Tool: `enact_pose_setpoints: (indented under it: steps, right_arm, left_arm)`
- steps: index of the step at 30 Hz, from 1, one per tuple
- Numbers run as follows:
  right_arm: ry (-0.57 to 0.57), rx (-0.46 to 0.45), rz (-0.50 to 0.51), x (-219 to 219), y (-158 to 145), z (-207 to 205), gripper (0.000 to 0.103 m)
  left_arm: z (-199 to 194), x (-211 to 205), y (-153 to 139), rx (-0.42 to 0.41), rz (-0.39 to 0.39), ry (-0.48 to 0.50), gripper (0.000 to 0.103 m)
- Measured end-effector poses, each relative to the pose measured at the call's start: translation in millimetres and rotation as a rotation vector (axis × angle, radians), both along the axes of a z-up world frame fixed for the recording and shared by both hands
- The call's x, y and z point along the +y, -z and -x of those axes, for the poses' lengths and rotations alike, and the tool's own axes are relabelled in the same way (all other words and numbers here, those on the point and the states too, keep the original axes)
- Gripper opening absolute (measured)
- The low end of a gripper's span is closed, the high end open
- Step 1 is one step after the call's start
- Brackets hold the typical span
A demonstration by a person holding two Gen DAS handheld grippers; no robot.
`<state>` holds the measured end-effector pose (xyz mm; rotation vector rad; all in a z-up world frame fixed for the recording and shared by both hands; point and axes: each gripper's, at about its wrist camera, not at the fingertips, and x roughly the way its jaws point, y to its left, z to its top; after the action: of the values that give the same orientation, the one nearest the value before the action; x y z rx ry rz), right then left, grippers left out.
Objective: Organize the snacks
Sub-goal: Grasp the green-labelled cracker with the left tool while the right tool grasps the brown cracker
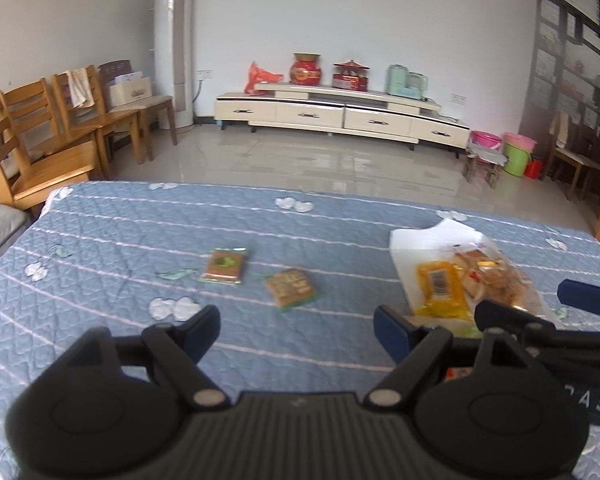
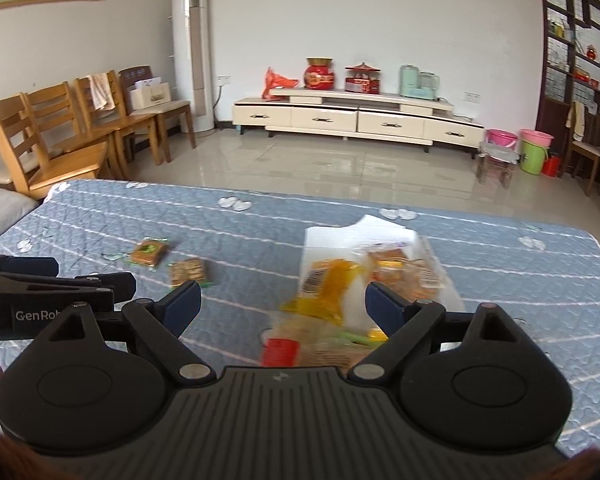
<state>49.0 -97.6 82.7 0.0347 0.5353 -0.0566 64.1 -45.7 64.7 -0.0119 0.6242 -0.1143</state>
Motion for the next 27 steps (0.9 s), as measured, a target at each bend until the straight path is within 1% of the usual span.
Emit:
enact_pose_setpoints:
  steps: [6,10,13,15,18,23,26,27]
  right_arm:
    - [-0.04,0.021,-0.013,27.1,7.7,-15.9,0.103]
    - [-0.075,0.036,-0.014,46.3,16.4,-28.6,0.103]
    - [-0.096,0.047,-0.023,53.2,24.5,-39.3,0.103]
    - [-0.104,0.058,-0.029,53.6,31.2,-47.6,0.103]
    - [-0.114,0.078,-0.041,51.4,41.8,-61.5,0.103]
    - [-0.124,0.108,-0.054,52.7,58.8,-84.4,0.103]
    - [-0.147,0.128,-0.043,57.5,69.9,-100.5,0.103]
    - [-0.157,0.138,-0.04,58.6,73.3,-106.9,0.103]
  left_arm:
    - [-8.7,29.8,9.7,0.008,0.014,-0.052,0.085]
    - [-21.4,51.4,20.7,0.019,0.014,-0.094,0.086]
    - [-38.5,66.6,31.2,0.026,0.005,-0.122,0.092]
    - [-54.3,74.5,38.1,0.031,-0.001,-0.137,0.093]
    - [-85.1,80.0,48.5,0.05,-0.005,-0.118,0.096]
    - [-140.4,71.6,64.9,0.077,-0.009,-0.067,0.099]
    - [-171.4,58.4,77.2,0.108,-0.053,-0.017,0.099]
    - [-179.9,55.7,82.0,0.122,-0.066,-0.005,0.097]
